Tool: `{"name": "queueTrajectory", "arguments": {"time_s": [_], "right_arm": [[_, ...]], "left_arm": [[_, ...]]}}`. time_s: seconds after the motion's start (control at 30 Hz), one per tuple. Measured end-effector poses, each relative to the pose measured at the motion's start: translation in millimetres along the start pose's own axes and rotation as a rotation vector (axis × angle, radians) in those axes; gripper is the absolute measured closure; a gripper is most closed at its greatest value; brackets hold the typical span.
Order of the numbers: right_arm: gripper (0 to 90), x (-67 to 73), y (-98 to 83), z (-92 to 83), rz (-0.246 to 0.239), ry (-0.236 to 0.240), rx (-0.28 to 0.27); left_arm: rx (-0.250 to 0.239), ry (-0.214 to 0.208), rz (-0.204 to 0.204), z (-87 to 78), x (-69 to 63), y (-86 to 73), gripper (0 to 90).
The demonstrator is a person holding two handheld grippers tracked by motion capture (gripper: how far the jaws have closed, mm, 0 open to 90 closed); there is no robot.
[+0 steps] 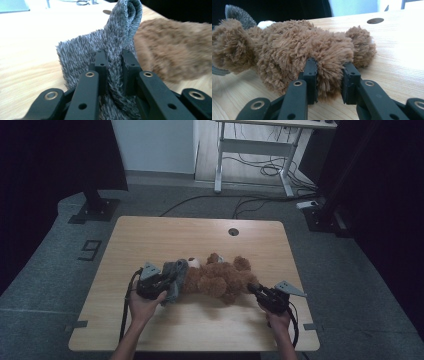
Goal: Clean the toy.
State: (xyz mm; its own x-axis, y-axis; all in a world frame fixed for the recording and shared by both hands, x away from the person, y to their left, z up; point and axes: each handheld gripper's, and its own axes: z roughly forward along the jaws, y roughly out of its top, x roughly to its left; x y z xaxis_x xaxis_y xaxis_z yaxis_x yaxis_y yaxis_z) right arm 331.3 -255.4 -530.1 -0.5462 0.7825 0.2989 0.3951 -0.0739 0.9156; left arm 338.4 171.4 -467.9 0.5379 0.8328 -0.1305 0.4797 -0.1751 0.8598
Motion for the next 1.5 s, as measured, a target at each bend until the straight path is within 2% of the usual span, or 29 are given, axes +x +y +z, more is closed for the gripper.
{"name": "queueTrajectory", "arguments": {"time_s": [0.1,0.17,0.3,0.37,0.47,0.53,0.6,0.73,0.9,1.03,1.1,1.2,1.27,1.37,1.43,1.5], "right_arm": [[70.4,-0.4,0.2,0.1,0.000,0.000,0.000],[70.3,-0.7,0.3,0.0,-0.001,0.001,0.002],[70.1,-2.4,-0.1,-0.1,0.003,0.012,0.001],[70.1,-2.9,-0.1,-0.3,0.006,0.013,0.001],[70.0,-2.8,-0.1,-0.2,0.005,0.011,0.000],[70.0,-2.8,0.0,-0.3,0.005,0.011,-0.001],[70.0,-2.8,0.1,-0.3,0.006,0.010,-0.001],[70.0,-2.9,0.2,-0.2,0.005,0.011,-0.001],[69.9,-3.1,-0.1,-0.1,0.007,0.013,-0.003],[69.8,-3.0,0.1,-0.4,0.005,0.013,-0.002],[69.8,-3.2,0.1,-0.3,0.006,0.014,-0.002],[69.8,-3.6,0.0,-0.5,0.005,0.018,-0.001],[69.8,-4.1,0.0,-1.0,0.003,0.026,0.000],[69.8,-5.9,-0.2,-1.2,0.008,0.044,0.001],[69.9,-6.7,-0.5,-1.0,0.015,0.049,0.002],[69.9,-6.5,-0.7,-1.2,0.015,0.050,0.003]], "left_arm": [[0.023,0.046,-0.006,-3.0,12.1,-8.3,77.2],[0.041,0.063,-0.020,-3.4,19.4,-15.2,77.2],[0.054,0.071,-0.043,-5.0,27.5,-25.4,77.2],[0.041,0.074,-0.041,-9.2,27.1,-24.2,77.2],[-0.002,0.065,-0.030,-19.1,20.5,-13.3,77.2],[-0.034,0.054,-0.006,-25.2,10.0,-1.7,77.2],[-0.052,0.038,0.041,-27.3,-6.5,11.7,77.2],[-0.058,-0.002,0.105,-18.7,-34.1,33.2,77.1],[-0.050,-0.075,0.148,6.7,-72.3,58.7,77.0],[-0.021,-0.126,0.186,31.4,-102.4,64.1,76.7],[0.014,-0.133,0.194,47.1,-110.2,61.1,76.6],[0.061,-0.129,0.185,65.6,-108.8,49.6,76.7],[0.076,-0.118,0.170,70.1,-102.1,40.5,77.0],[0.062,-0.122,0.124,65.0,-88.0,31.9,77.1],[0.060,-0.097,0.122,58.2,-78.7,28.3,77.0],[0.055,-0.090,0.108,52.5,-70.6,25.6,77.0]]}}
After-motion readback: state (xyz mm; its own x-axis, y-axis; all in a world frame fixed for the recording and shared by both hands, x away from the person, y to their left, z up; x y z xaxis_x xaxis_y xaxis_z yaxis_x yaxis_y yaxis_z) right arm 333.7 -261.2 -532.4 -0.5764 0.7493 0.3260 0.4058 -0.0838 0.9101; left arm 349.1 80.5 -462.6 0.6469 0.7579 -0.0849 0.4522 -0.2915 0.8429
